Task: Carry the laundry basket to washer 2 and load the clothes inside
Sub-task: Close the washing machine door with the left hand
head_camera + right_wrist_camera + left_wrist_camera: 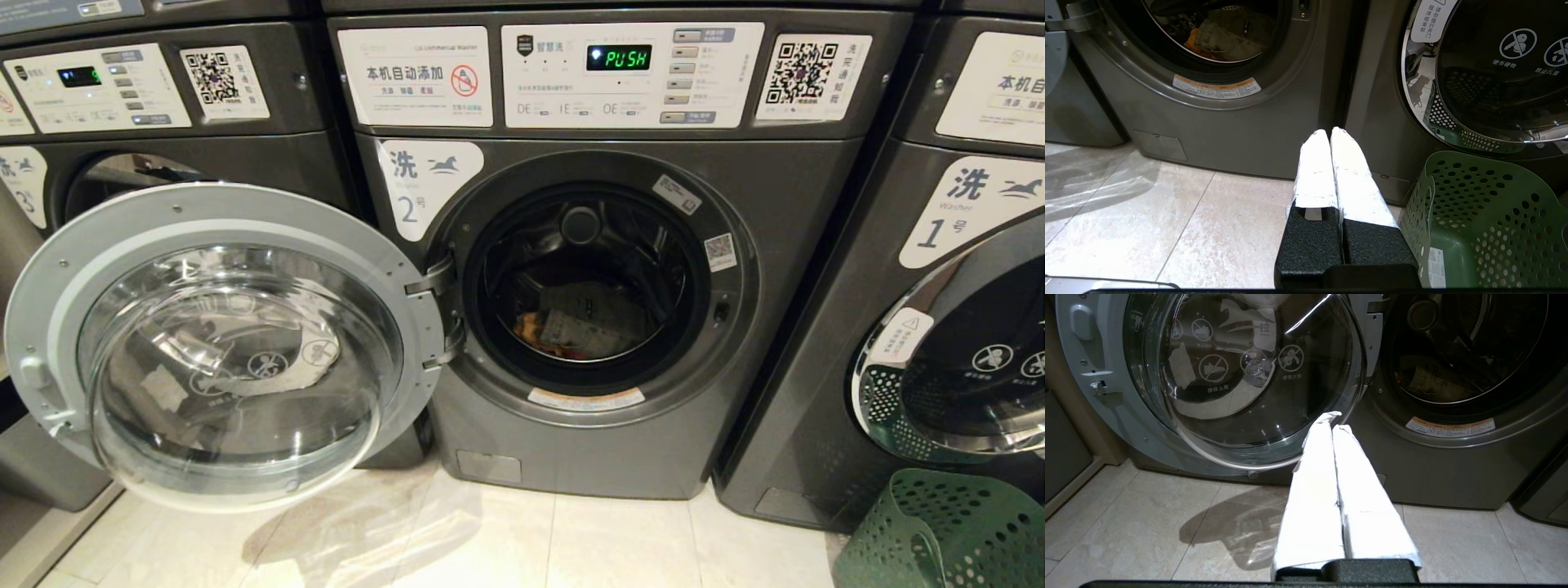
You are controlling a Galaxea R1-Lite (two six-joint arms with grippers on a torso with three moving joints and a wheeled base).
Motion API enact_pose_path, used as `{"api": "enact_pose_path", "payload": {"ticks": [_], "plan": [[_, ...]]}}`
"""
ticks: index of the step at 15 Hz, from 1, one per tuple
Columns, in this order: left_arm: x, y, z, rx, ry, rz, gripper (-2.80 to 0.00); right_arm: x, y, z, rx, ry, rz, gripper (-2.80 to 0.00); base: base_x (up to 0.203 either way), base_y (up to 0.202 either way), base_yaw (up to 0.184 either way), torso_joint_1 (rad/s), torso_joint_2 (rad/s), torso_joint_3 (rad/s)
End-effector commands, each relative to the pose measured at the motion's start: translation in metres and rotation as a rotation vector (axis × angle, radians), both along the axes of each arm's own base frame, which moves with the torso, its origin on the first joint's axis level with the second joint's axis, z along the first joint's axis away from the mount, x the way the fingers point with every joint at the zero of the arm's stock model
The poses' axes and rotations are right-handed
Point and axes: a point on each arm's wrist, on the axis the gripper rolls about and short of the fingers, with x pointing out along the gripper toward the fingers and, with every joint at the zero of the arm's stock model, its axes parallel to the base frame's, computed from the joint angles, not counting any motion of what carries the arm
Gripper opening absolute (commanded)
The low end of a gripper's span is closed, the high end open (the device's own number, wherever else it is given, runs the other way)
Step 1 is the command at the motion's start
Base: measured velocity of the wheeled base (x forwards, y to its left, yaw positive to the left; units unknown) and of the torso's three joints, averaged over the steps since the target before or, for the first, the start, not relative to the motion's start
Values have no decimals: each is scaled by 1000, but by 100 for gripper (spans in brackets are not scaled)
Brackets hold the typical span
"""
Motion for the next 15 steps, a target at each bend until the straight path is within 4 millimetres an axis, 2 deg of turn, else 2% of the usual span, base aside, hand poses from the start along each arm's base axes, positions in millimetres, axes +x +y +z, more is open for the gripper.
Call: {"api": "enact_pose_path", "payload": {"ticks": [1, 2, 3, 5, 6, 7, 9, 11, 13, 15], "plan": [[3, 0, -8, 15, 22, 2, -280, 0, 0, 0, 1, 0, 0, -280, 0, 0, 0, 0, 0, 0], [0, 0, 3, 30, -11, 5, -280, 0, 0, 0, 0, 2, -3, -280, 0, 0, 0, 0, 0, 0], [-7, 0, 22, 40, -60, 8, -280, 0, 0, 0, 1, 0, -4, -280, 0, 0, 0, 0, 0, 0], [-23, 0, 87, 50, -161, 20, -280, 0, 0, 0, -1, 2, -1, -280, 0, 0, 0, 0, 0, 0], [-21, 0, 119, 50, -158, 38, -280, 0, 0, 0, -4, 1, 0, -280, 0, 0, 0, 0, 0, 0], [-11, 1, 152, 48, -135, 62, -280, 0, 0, 0, -1, -1, -1, -280, 0, 0, 0, 0, 0, 0], [39, 3, 225, 42, -72, 119, -280, 0, 0, 0, 1, -3, -2, -280, 0, 0, 0, 0, 0, 0], [104, 5, 277, 39, -27, 170, -280, 0, 0, 1, -3, -2, -3, -280, 0, 0, 0, 0, 0, 0], [177, 13, 306, 38, 17, 238, -280, 0, 0, 0, 1, -1, -3, -280, 0, 0, 0, 0, 0, 0], [237, 37, 315, 37, 52, 325, -280, 0, 0, 0, 3, -1, -4, -280, 0, 0, 0, 0, 0, 0]]}}
